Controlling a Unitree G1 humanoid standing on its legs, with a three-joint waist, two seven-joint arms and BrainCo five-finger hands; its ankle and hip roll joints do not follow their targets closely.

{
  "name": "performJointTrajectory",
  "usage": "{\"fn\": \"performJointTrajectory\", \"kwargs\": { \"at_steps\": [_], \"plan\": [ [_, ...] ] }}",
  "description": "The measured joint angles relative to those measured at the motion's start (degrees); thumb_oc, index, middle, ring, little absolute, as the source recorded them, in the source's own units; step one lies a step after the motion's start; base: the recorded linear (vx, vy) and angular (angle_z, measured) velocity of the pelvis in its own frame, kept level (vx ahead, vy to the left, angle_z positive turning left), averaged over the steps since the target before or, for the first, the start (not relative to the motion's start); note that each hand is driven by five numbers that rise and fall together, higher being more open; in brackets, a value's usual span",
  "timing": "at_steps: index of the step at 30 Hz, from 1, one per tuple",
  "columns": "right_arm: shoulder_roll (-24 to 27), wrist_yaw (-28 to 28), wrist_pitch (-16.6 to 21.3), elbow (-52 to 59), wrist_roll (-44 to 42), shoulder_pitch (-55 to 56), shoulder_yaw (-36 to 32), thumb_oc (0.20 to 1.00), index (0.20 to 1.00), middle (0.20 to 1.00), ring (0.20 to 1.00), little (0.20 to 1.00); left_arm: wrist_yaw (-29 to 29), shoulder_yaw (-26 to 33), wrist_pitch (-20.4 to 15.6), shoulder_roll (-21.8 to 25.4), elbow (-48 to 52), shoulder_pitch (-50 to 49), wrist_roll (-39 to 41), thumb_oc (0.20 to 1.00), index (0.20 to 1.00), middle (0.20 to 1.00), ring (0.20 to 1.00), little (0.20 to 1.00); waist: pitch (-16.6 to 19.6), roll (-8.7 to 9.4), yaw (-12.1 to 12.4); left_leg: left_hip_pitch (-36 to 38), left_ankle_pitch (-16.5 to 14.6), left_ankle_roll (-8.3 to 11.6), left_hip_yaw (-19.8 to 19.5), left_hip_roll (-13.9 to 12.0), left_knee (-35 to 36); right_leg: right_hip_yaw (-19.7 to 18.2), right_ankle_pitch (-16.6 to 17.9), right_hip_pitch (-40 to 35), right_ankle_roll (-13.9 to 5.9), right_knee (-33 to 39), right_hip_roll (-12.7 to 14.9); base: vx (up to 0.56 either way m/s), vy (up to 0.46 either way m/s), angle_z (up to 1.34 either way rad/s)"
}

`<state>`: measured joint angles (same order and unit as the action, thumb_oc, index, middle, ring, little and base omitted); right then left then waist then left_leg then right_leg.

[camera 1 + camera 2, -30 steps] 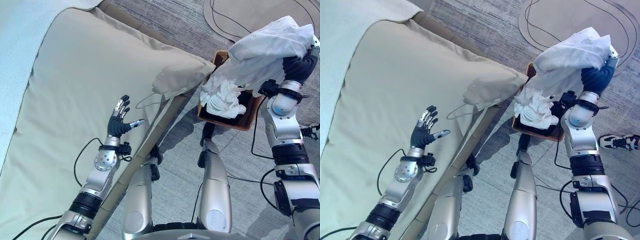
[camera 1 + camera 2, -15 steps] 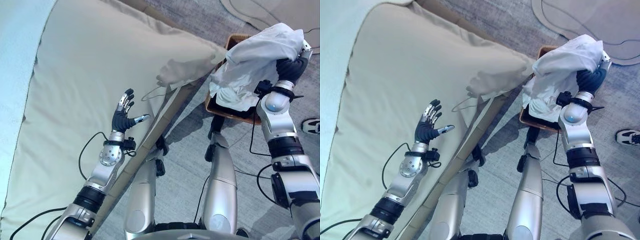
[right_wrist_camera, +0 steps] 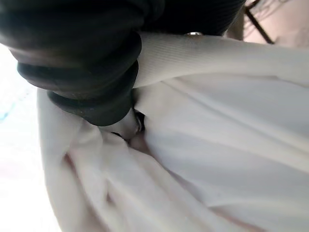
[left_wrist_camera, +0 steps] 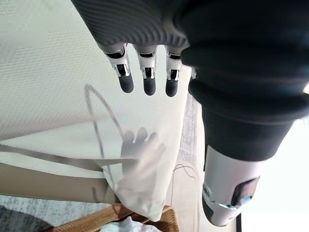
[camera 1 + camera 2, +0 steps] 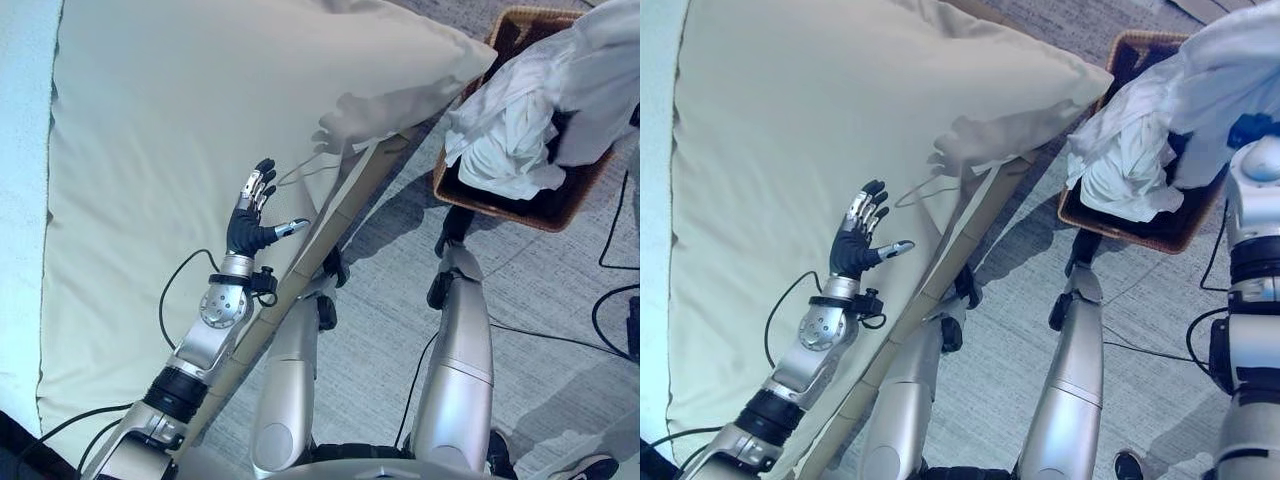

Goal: Pick up clothes into the bucket

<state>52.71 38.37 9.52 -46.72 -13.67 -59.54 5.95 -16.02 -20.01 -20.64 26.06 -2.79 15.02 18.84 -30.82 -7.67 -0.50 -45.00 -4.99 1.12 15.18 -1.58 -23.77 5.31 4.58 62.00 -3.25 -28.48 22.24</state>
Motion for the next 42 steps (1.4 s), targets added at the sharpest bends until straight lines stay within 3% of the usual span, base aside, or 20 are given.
{"fn": "performJointTrajectory", "kwargs": {
  "at_steps": [7,11,13,16,18,19,21,22,23,24,28,34,42],
  "plan": [
    [-1.73,-3.06,-1.48,-0.19,0.8,1.24,3.14,0.2,0.2,0.2,0.2,0.2,-0.45,0.04,0.07,1.23,2.55,-0.21,0.03,1.0,1.0,1.0,1.0,1.0,0.0,0.0,-0.2,-7.96,-2.85,-0.09,-0.87,-1.28,-7.93,-0.95,-1.07,6.21,0.2,-4.01,-0.22,0.01,-0.003,0.03],
    [-6.66,-3.28,-1.57,0.53,1.28,4.54,2.73,0.2,0.2,0.2,0.2,0.2,-1.32,0.09,-0.01,1.67,4.23,-0.68,0.08,1.0,1.0,1.0,1.0,1.0,0.0,0.03,-0.27,-12.58,-4.17,0.87,-2.1,-2.33,-12.69,-0.98,-2.6,9.9,0.1,-7.17,-0.63,0.02,-0.022,0.05],
    [-9.58,-3.52,-1.69,-4.25,1.09,3.8,2.74,0.2,0.2,0.2,0.2,0.2,-1.62,-0.1,0.03,1.81,4.03,-0.71,0.15,1.0,1.0,1.0,1.0,1.0,-0.02,0.07,-0.26,-14.49,-4.53,0.99,-2.88,-2.68,-14.87,-0.98,-2.79,11.18,0.16,-8.65,-0.73,0.03,-0.004,0.02],
    [-10.79,-3.72,-1.8,-6.32,1.01,4.23,2.74,0.2,0.2,0.2,0.2,0.2,-1.94,-0.21,0.03,1.98,4.09,-0.92,0.15,1.0,1.0,1.0,1.0,1.0,-0.02,0.07,-0.25,-15.52,-4.62,1.0,-3.04,-2.95,-15.62,-0.98,-2.99,11.85,-0.42,-8.42,-1.02,0.01,0.004,-0.07],
    [-10.89,-4.11,-1.62,-7.11,0.79,4.02,2.77,0.2,0.2,0.2,0.2,0.2,-2.12,-0.27,0.03,2.13,4.11,-0.94,0.16,1.0,1.0,1.0,1.0,1.0,-0.02,0.05,-0.24,-15.94,-4.78,0.76,-3.43,-3.34,-15.24,-0.97,-3.56,11.97,-3.32,-7.75,-1.45,0.03,0.018,-0.12],
    [-10.81,-4.09,-1.71,-8.87,0.1,4.27,2.66,0.2,0.2,0.2,0.2,0.2,-2.13,-0.52,0.01,2.5,4.34,-0.97,0.17,1.0,1.0,1.0,1.0,1.0,-0.02,0.06,-0.42,-16.19,-5.01,1.03,-3.54,-3.46,-16.02,-1.87,-4.67,12.8,-2.46,-11.78,-1.49,0.02,0.011,0.23],
    [-10.37,-4.23,-1.69,-9.02,-0.58,4.38,2.69,0.2,0.2,0.2,0.2,0.2,-2.54,-0.63,-0.26,2.84,4.48,-1.26,0.2,1.0,1.0,1.0,1.0,1.0,-0.01,0.09,-0.85,-17.27,-5.16,1.26,-4.82,-2.59,-16.87,-2.26,-5.16,13.46,-2.41,-11.8,-1.63,0.02,0.004,0.16],
    [-10.07,-4.36,-1.63,-9.03,-0.7,3.4,2.7,0.36,0.36,0.36,0.36,0.36,-2.57,-0.99,-0.21,2.89,4.45,-1.37,0.21,1.0,1.0,1.0,1.0,1.0,-0.02,0.1,-0.08,-17.67,-5.13,1.19,-5.15,-2.65,-16.58,-2.06,-5.14,13.76,-2.43,-10.76,-2.39,0.02,0.014,-0.18],
    [-10.12,-4.46,-1.63,-9.16,-0.98,2.96,2.79,0.645,0.645,0.645,0.645,0.645,-2.57,-1.1,-0.13,2.88,4.41,-1.51,0.22,1.0,1.0,1.0,1.0,1.0,-0.03,0.12,-0.04,-17.71,-5.13,1.18,-5.21,-2.61,-16.54,-2.06,-5.12,13.86,-2.45,-10.69,-2.45,0.02,0.016,-0.21],
    [-10.17,-4.5,-1.63,-9.76,-1.11,2.25,3.01,1.0,1.0,1.0,1.0,1.0,-2.59,-1.16,-0.08,2.89,4.45,-1.52,0.21,1.0,1.0,1.0,1.0,1.0,-0.03,0.12,-0.09,-17.6,-5.15,1.19,-5.25,-2.57,-16.4,-2.09,-5.12,13.85,-2.46,-10.66,-2.42,0.01,0.01,-0.1],
    [-9.04,-4.11,-1.62,-10.65,-1.29,1.43,2.92,1.0,1.0,1.0,1.0,1.0,-2.82,-1.17,-0.11,2.93,4.5,-1.19,0.19,1.0,1.0,1.0,1.0,1.0,-0.03,0.11,-0.81,-17.57,-5.06,1.05,-5.05,-2.59,-16.34,-2.25,-4.97,13.75,-2.47,-10.19,-2.39,0.01,0.01,-0.04],
    [-9.26,-4.08,-1.62,-10.59,-1.52,1.4,2.97,1.0,1.0,1.0,1.0,1.0,-3.22,-1.07,-0.01,2.93,4.42,-0.95,0.19,1.0,1.0,1.0,1.0,1.0,-0.04,0.11,-1.36,-15.77,-5.17,1.13,-4.86,-2.24,-15.89,-2.4,-3.02,12.2,0.14,-10.05,-2.24,0.0,0.001,0.01],
    [-9.32,-6.68,-1.64,-8.58,-0.13,2.29,7.25,1.0,1.0,1.0,1.0,1.0,-3.13,-1.0,-0.02,2.42,4.03,-0.53,0.16,1.0,1.0,1.0,1.0,1.0,-0.01,0.09,-1.55,-11.7,-5.17,1.1,-4.5,-2.25,-13.53,-2.2,-3.15,8.14,-0.13,-7.76,-2.46,0.0,-0.01,-0.02]
  ]
}}
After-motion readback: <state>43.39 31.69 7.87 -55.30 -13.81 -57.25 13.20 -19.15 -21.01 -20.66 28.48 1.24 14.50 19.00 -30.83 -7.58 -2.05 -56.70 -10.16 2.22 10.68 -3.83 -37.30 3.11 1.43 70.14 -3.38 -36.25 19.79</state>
